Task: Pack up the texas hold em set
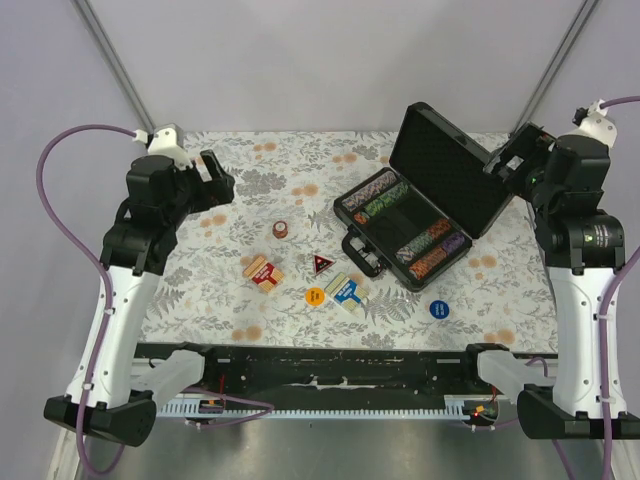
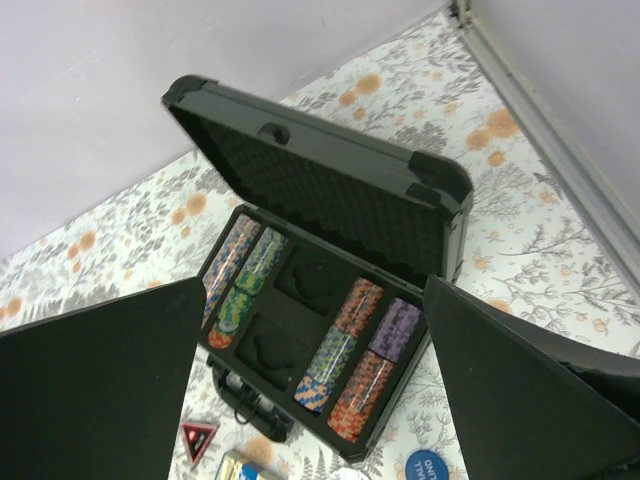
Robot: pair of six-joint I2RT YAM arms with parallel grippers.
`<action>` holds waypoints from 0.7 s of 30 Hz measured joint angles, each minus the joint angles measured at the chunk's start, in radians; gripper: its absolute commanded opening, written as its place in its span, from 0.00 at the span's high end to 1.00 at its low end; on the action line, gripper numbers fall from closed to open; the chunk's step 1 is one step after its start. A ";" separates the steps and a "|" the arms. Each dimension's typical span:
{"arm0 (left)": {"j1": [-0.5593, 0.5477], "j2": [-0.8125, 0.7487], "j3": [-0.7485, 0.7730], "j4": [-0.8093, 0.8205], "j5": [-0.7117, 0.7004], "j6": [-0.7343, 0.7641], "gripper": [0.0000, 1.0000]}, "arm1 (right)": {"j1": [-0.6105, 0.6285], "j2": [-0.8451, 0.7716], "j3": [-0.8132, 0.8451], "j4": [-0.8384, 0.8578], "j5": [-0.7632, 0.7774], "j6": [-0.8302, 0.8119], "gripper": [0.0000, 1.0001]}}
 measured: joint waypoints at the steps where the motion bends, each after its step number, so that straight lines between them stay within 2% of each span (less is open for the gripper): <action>1: 0.000 -0.004 -0.003 -0.002 0.000 -0.005 0.06 | 0.000 -0.003 0.000 -0.005 -0.022 -0.003 0.02; 5: 0.000 -0.046 -0.035 -0.013 -0.001 -0.039 0.06 | -0.001 -0.031 -0.016 0.009 -0.192 -0.029 0.02; 13: 0.000 -0.097 -0.090 -0.029 0.040 -0.070 0.06 | 0.043 -0.112 -0.192 0.132 -0.510 -0.025 0.02; 18: 0.000 -0.119 -0.170 -0.035 0.076 -0.096 0.06 | 0.220 -0.092 -0.251 0.163 -0.548 -0.054 0.02; 21: 0.000 -0.119 -0.216 -0.040 0.092 -0.118 0.06 | 0.399 -0.067 -0.298 0.175 -0.526 -0.071 0.02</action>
